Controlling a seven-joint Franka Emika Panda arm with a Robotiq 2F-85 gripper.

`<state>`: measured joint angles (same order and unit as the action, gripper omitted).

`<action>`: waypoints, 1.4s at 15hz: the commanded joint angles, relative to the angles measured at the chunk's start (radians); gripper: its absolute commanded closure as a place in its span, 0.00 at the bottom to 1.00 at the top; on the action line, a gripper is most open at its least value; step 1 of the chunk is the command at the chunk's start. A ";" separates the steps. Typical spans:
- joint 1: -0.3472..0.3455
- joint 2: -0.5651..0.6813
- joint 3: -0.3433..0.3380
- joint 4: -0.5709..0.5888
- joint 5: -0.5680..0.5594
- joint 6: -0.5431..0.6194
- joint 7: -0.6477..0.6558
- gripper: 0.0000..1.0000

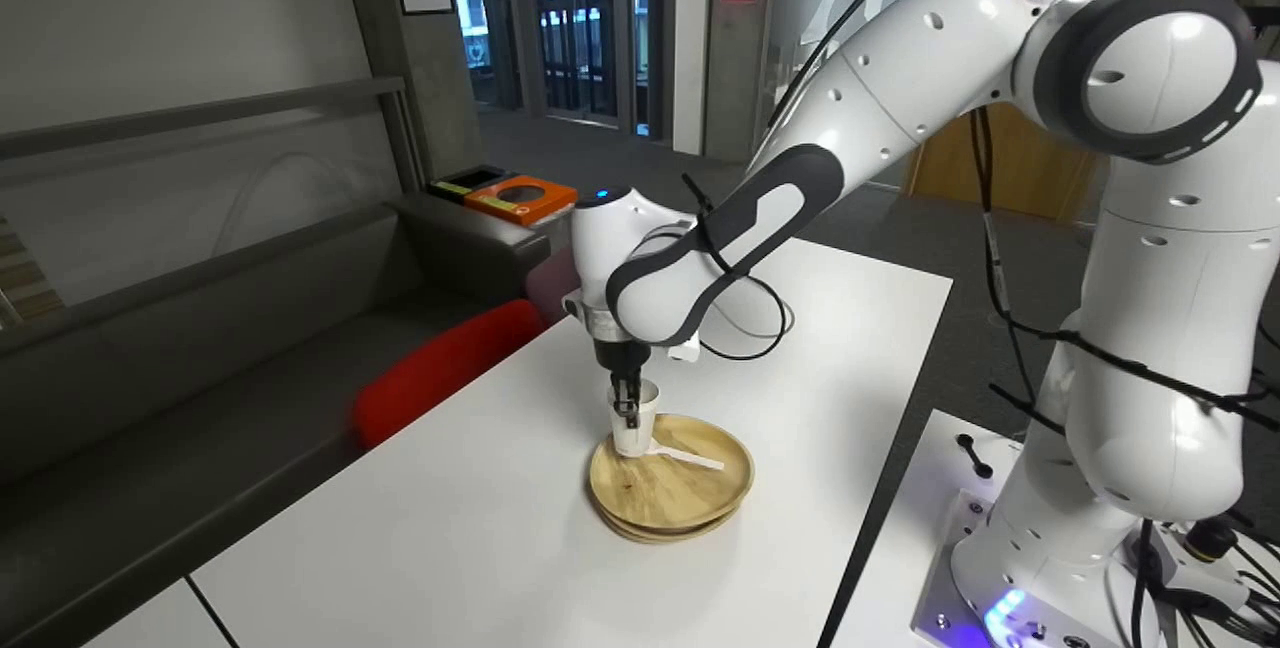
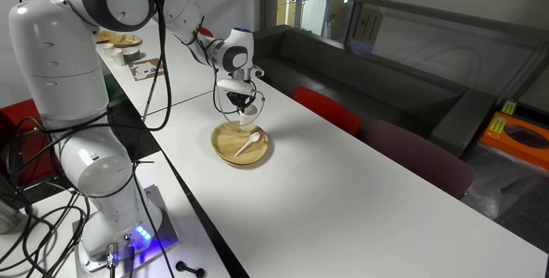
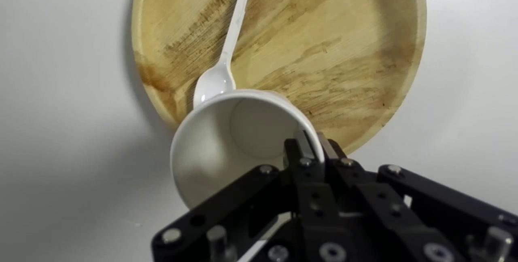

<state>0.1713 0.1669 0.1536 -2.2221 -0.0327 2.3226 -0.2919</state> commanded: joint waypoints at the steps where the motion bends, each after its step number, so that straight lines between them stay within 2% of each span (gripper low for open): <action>1: -0.045 -0.135 -0.029 -0.064 -0.007 -0.018 0.045 0.99; 4: -0.091 -0.163 -0.083 -0.074 -0.027 -0.025 0.094 0.99; 9: -0.182 -0.091 -0.176 -0.025 -0.016 -0.011 0.078 0.99; 15: -0.254 0.065 -0.250 0.071 -0.026 -0.019 0.118 0.99; 21: -0.345 0.278 -0.313 0.236 0.015 -0.027 0.174 0.99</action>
<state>-0.1332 0.3497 -0.1432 -2.0953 -0.0313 2.3169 -0.1645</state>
